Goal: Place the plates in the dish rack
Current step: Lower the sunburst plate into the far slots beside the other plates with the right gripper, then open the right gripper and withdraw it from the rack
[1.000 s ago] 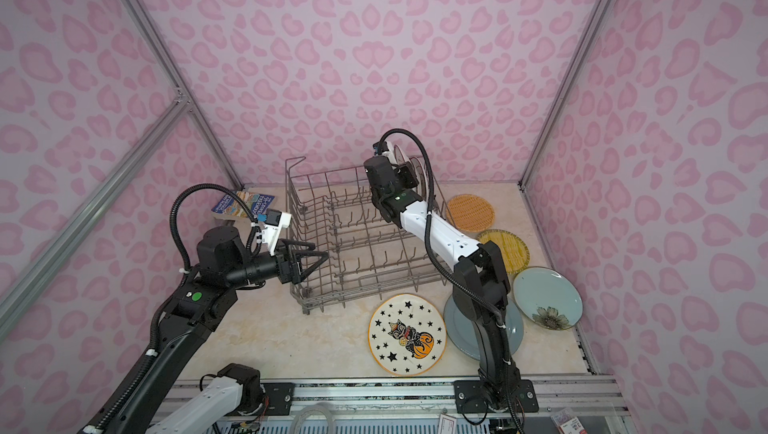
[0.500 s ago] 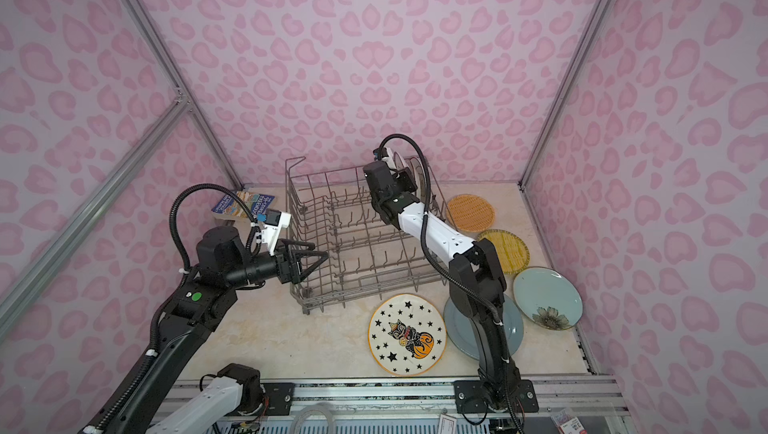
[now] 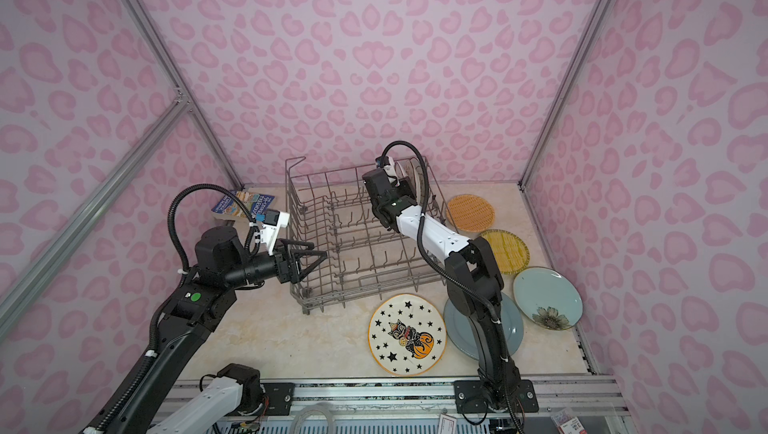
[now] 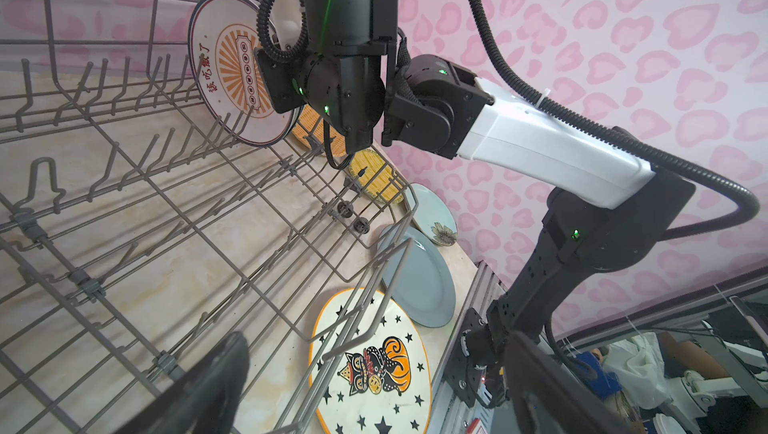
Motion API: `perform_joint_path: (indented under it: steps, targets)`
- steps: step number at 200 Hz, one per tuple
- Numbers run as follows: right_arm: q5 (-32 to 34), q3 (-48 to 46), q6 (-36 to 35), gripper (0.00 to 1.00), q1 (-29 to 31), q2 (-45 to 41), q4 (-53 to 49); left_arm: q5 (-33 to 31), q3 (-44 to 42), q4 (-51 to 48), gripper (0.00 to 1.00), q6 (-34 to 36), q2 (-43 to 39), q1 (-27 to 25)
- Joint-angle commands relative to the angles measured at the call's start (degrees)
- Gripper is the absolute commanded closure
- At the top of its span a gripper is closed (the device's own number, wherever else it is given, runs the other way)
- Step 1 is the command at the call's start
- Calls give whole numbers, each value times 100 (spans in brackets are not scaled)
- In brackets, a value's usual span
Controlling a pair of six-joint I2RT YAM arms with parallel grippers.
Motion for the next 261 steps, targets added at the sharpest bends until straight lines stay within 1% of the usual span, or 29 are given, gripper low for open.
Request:
perform_joint_path:
  steps: [1,56,66,73,85,100,120,138,153,199,226,247,261]
  targets:
    - [-44,-22,118,100,5,68,-146,96,-34,233,2,-17,-20,19]
    - [-169,-10,347,100,-44,122,-312,98,-41,251,2,-26,-32,38]
    - [-178,0,377,98,-57,129,-343,103,-40,253,2,-35,-29,39]
    - [-178,11,392,96,-57,129,-348,98,-40,256,2,-35,-39,44]
    - [-170,19,402,90,-60,125,-362,98,-41,257,2,-35,-39,46]
    - [-185,43,410,88,-55,109,-368,98,-40,266,2,-43,-41,53]
    - [-169,87,402,79,-53,86,-376,98,-40,267,2,-52,-27,66]
    - [-174,178,408,76,-48,51,-422,103,-53,268,2,-68,-21,83]
    - [-159,203,400,69,-24,-6,-395,91,-54,269,2,-70,-15,88]
    - [-273,450,375,62,18,-190,-483,90,-50,294,2,-88,-24,153]
    - [-355,461,408,58,57,-489,-567,85,-60,298,2,-114,-21,185]
    - [-483,279,501,52,92,-905,-619,82,-58,303,2,-129,-30,195]
    - [-595,64,618,46,99,-1255,-692,66,-58,318,2,-147,-43,198]
